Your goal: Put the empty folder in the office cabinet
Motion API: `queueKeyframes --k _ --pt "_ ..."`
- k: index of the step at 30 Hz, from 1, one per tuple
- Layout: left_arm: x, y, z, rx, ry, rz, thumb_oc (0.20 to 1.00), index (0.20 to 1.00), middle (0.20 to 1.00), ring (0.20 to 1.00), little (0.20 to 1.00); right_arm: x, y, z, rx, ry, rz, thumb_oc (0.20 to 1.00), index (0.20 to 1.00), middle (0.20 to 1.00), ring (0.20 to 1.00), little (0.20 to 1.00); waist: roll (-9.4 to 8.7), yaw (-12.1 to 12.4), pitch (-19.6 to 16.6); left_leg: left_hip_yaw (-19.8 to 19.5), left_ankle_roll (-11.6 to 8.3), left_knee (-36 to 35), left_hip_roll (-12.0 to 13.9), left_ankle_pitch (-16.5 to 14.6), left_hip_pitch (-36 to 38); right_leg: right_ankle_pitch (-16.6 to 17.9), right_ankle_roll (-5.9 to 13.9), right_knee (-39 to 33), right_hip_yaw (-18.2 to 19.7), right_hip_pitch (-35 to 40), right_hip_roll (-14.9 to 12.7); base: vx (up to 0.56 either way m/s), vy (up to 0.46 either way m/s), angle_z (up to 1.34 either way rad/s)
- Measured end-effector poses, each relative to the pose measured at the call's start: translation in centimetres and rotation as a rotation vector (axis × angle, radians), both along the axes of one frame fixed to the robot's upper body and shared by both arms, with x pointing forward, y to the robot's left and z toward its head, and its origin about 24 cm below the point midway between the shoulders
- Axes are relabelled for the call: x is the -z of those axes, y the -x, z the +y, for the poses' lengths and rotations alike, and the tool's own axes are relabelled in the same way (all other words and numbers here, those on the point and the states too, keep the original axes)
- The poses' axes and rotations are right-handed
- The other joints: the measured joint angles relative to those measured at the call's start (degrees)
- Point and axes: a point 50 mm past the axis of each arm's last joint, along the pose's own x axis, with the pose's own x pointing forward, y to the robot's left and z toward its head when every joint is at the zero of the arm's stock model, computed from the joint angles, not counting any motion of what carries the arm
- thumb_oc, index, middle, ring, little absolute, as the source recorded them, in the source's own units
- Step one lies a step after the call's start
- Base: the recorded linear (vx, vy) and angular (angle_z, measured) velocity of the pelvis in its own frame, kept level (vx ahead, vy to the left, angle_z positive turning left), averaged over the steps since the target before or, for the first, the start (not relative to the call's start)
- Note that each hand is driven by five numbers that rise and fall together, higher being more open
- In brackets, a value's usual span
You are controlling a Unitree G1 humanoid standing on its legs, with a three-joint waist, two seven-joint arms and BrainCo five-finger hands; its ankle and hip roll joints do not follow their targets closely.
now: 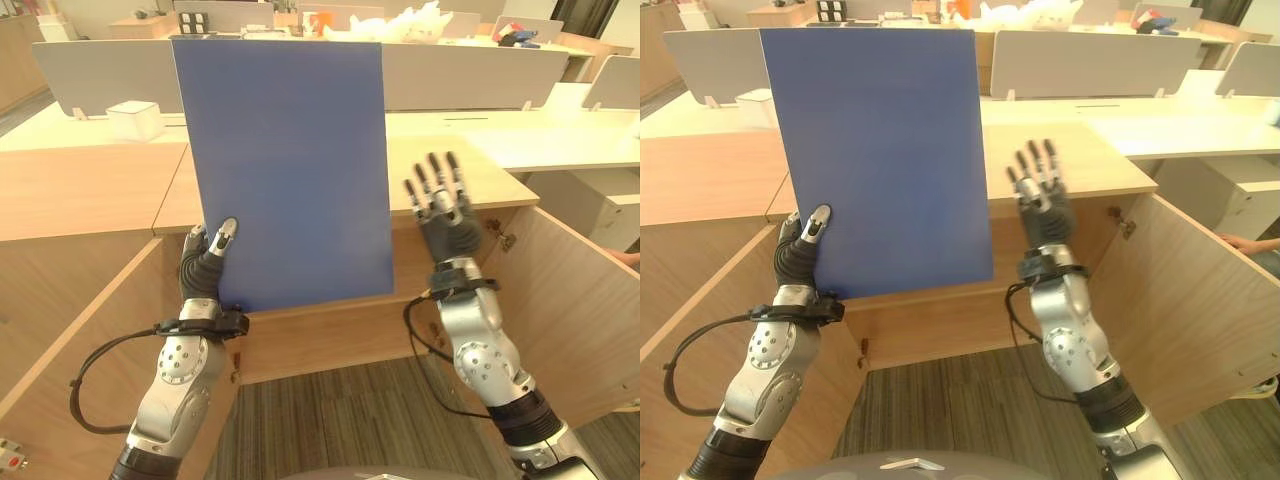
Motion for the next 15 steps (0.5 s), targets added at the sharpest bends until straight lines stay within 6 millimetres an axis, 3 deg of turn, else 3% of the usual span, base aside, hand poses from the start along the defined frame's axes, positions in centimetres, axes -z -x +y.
queueKeyframes --k 15 --pt "-0.1 0.2 0.3 -0.033 0.021 0.001 0.2 0.2 0.2 0.2 0.2 2.4 -0.3 0.4 -0.036 0.085 0.12 1.0 1.0 1.0 1.0 1.0 -0.44 0.96 0.06 -0.38 0.0 -0.01 -0.07 -0.01 -0.15 -0.02 0.01 0.01 -0.4 0.07 -0.12 -0.01 0.01 0.01"
